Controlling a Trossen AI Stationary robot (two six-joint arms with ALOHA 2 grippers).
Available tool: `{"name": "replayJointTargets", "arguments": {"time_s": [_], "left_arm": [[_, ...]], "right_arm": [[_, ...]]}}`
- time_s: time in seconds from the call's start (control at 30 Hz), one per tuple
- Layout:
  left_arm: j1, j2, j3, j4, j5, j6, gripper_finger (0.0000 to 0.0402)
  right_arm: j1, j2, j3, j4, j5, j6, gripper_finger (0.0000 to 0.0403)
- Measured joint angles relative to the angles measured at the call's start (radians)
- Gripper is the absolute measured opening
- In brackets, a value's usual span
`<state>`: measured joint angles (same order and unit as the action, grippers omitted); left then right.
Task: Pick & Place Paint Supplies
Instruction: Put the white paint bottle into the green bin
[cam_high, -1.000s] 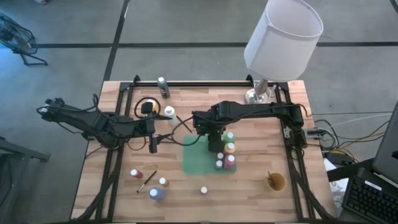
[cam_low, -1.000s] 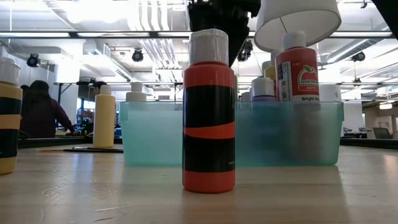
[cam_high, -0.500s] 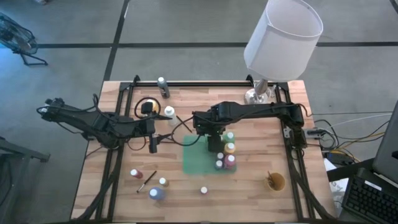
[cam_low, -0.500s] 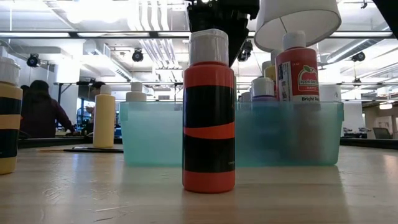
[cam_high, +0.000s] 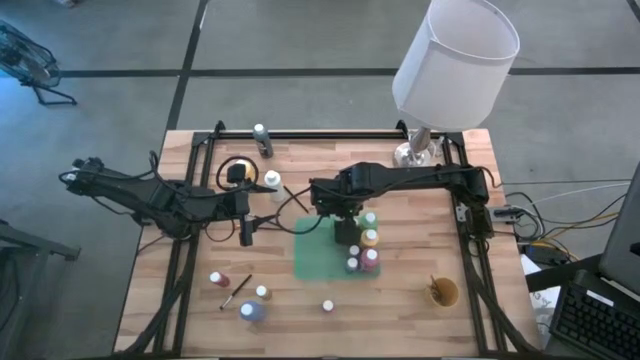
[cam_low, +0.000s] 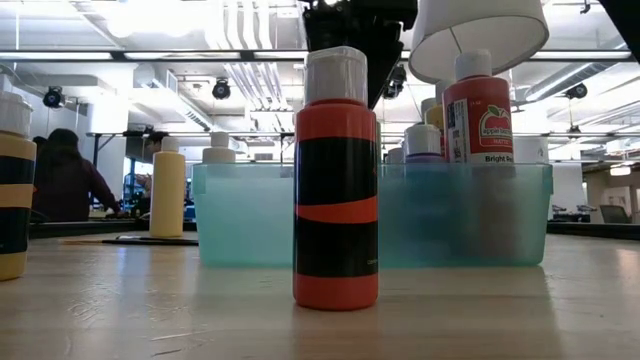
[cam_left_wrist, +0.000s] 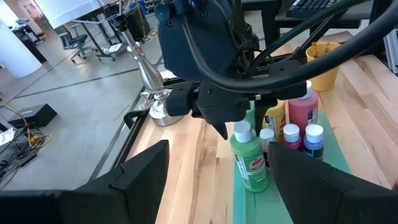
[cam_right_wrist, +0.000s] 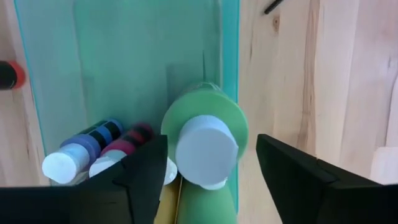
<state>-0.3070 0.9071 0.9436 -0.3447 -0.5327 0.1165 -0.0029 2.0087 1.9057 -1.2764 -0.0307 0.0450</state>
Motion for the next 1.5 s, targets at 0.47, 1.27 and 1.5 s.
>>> {"name": "replayJointTargets", "arguments": {"time_s": [0.47, 1.27, 1.5], "left_arm": [[0.000, 0.000, 0.000, 0.000, 0.000, 0.000, 0.0278], [0.004, 0.017, 0.000, 0.027, -0.009, 0.032, 0.0278], [0.028, 0.025, 0.008, -0.032, -0.139, -0.010, 0.0277]], "right_arm": [[0.000, -0.072, 0.094, -0.046, 0.005, 0.027, 0.0257], [-0.006, -0.357, 0.143, -0.057, 0.268, -0.015, 0.0172], [-0.006, -0.357, 0.143, -0.058, 0.269, -0.024, 0.0152]]}}
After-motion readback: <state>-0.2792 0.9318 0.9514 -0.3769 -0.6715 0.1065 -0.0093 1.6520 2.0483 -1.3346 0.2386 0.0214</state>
